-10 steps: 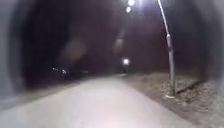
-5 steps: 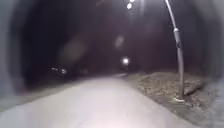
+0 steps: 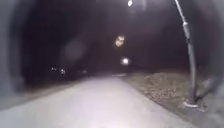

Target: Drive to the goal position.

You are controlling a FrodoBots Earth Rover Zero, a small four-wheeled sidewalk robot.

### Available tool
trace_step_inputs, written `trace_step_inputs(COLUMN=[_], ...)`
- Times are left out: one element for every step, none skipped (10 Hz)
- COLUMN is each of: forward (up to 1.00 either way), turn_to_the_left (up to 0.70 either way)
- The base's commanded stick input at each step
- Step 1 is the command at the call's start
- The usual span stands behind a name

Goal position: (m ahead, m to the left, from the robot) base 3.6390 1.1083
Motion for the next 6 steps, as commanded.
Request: trace_step_inputs(forward=[0.70,0.70,0.74,0.85,0.85,0.85], turn_to_the_left=[0.00,0.00,0.00,0.00,0.00,0.00])
